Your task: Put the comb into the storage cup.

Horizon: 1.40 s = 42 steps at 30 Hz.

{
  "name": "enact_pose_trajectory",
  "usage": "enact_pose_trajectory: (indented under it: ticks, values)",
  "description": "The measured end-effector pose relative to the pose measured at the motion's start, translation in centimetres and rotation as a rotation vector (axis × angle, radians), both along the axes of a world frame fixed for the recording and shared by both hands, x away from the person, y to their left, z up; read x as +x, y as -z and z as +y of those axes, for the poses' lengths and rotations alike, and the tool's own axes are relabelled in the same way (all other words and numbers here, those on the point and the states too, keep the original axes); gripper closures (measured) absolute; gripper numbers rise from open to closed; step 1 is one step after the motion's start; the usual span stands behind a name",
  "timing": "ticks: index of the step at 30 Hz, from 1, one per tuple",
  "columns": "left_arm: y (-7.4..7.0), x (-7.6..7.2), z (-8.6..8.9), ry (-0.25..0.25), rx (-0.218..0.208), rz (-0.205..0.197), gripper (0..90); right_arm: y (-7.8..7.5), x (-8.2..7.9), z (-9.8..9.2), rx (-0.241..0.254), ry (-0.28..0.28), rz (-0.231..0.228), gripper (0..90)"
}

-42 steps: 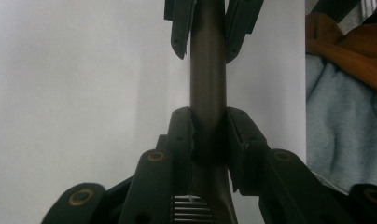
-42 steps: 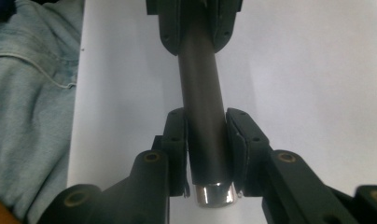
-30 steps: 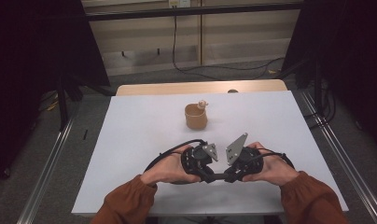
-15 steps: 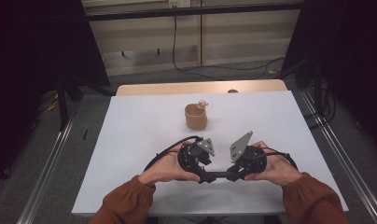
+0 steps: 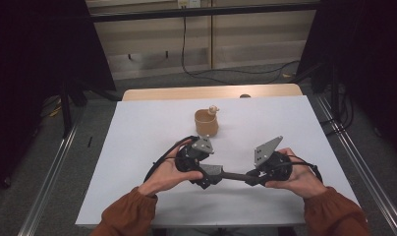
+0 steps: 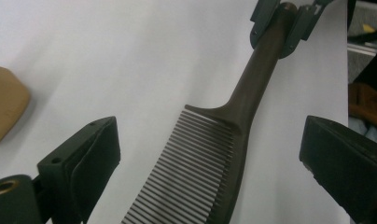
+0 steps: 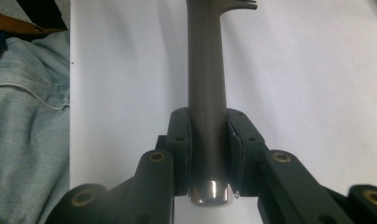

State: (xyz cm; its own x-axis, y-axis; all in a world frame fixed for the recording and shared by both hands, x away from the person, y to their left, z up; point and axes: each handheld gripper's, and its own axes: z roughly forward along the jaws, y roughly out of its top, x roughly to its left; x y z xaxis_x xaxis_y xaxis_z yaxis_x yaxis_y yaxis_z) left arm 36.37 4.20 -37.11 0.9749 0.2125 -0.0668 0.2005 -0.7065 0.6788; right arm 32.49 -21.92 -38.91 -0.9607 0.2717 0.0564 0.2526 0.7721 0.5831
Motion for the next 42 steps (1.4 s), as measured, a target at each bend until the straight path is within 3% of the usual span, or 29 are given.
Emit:
enact_pose_trajectory:
  ticks: [5,11,26,33,42]
  values:
    - [-0.6,0.4,1.2,-0.06,-0.058,-0.012,5.2,0.2,-0.1,-0.4,0.004,0.03,0.003,73.0]
    - [-0.9,0.6,2.6,-0.131,-0.095,-0.015,4.8,0.2,-0.5,-0.7,0.027,0.077,-0.029,73.0]
    - [-0.7,0.2,5.7,-0.274,-0.164,-0.067,4.7,1.0,-0.6,-2.7,0.114,0.255,-0.02,72.9]
    - [-0.2,-0.2,6.4,-0.308,-0.204,-0.081,4.7,1.1,-1.2,-3.3,0.162,0.301,-0.033,72.9]
    - [0.9,-0.6,6.1,-0.3,-0.186,-0.072,4.7,1.1,-1.6,-3.5,0.203,0.332,-0.07,72.9]
